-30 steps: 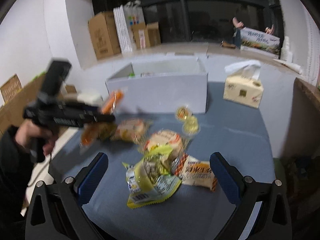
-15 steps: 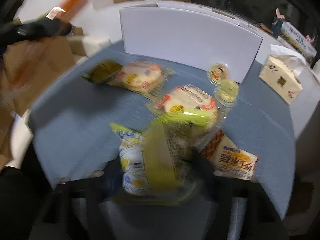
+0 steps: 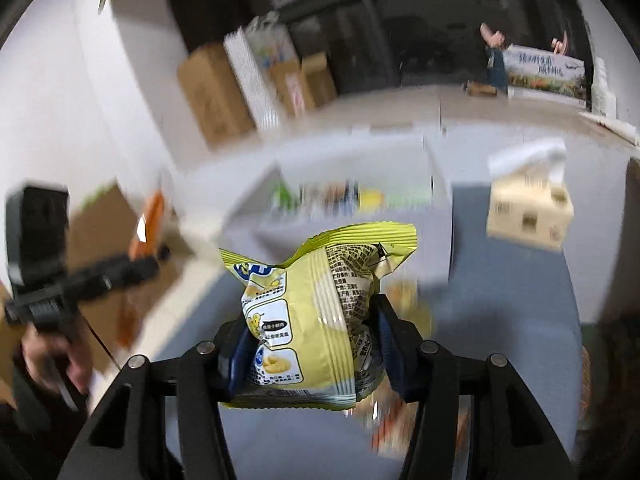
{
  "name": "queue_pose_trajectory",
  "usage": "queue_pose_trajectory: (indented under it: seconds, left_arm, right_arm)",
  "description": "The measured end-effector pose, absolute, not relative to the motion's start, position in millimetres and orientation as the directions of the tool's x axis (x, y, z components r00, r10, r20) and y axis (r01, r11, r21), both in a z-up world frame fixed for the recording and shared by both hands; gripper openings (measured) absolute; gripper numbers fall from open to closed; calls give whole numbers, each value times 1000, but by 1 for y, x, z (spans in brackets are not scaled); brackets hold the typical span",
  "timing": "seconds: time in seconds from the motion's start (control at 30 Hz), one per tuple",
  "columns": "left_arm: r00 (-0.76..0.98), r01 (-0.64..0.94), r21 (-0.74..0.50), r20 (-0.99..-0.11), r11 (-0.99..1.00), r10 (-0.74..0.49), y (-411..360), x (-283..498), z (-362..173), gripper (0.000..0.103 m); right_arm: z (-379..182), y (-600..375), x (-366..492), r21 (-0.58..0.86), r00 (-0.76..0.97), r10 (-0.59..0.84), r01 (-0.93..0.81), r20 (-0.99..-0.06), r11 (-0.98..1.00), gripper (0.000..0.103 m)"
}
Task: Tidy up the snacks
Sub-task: 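Grasp orange cake pack with left tool while right tool grasps yellow bag, drop both in box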
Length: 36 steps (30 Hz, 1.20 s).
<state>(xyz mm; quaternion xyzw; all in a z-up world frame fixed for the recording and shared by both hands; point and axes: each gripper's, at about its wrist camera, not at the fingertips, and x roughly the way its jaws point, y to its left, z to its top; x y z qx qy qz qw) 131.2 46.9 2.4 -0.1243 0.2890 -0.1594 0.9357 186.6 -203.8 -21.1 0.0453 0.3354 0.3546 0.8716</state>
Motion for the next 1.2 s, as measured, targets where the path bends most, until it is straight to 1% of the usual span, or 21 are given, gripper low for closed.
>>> queue_pose_trajectory:
  seconds: [0.07, 0.13, 0.2, 0.33, 0.37, 0.4, 0.43, 0.47, 0.5, 0.57, 0.63, 0.83, 1.0, 1.2]
  left_arm:
    - [797, 217, -305, -494, 927, -348, 45, 165, 17, 62]
    - [794, 200, -307, -506, 930, -338, 45, 204, 23, 62]
    - [785, 178, -320, -523, 930, -330, 45, 238, 21, 62]
    - [775, 154, -295, -556, 943, -300, 40, 287, 7, 64]
    - [763, 146, -296, -574, 944, -298, 40, 297, 2, 74]
    - [741, 132, -296, -604, 946, -293, 40, 308, -5, 91]
    - [725, 97, -277, -638, 956, -258, 41, 317, -13, 94]
    - [729, 80, -254, -645, 964, -230, 41, 319, -17, 97]
    - [734, 70, -237, -645, 969, -211, 42, 319, -21, 103]
    - [735, 65, -273, -638, 960, -231, 51, 314, -27, 103]
    - [735, 52, -301, -634, 952, -241, 59, 310, -30, 103]
    - [765, 55, -274, -607, 960, -217, 67, 284, -13, 103]
    - [796, 101, -239, -563, 966, -223, 68, 236, 1, 103]
    - [809, 158, -198, -536, 967, -242, 58, 156, -5, 103]
  right_arm:
    - [-4, -197, 219, 335, 540, 651, -572, -533, 749, 59]
    - [6, -189, 256, 380, 529, 663, -550, -530, 744, 59]
    - [9, -179, 282, 391, 526, 655, -533, -542, 751, 59]
    - [7, -162, 325, 358, 530, 617, -515, -582, 779, 59]
    - [5, -160, 333, 358, 526, 613, -510, -590, 782, 60]
    - [1, -160, 342, 365, 517, 612, -504, -598, 782, 62]
    - [-3, -158, 353, 380, 495, 615, -497, -614, 780, 72]
    - [-7, -157, 359, 379, 490, 602, -483, -630, 790, 97]
    - [-9, -159, 364, 373, 507, 584, -461, -634, 805, 103]
    - [-11, -164, 365, 375, 530, 577, -445, -622, 813, 103]
    - [-13, -172, 364, 412, 529, 599, -437, -601, 800, 103]
    - [-8, -190, 345, 464, 553, 632, -429, -543, 775, 103]
    - [5, -199, 308, 436, 564, 660, -496, -497, 751, 103]
    - [11, -208, 234, 338, 559, 689, -607, -462, 719, 103]
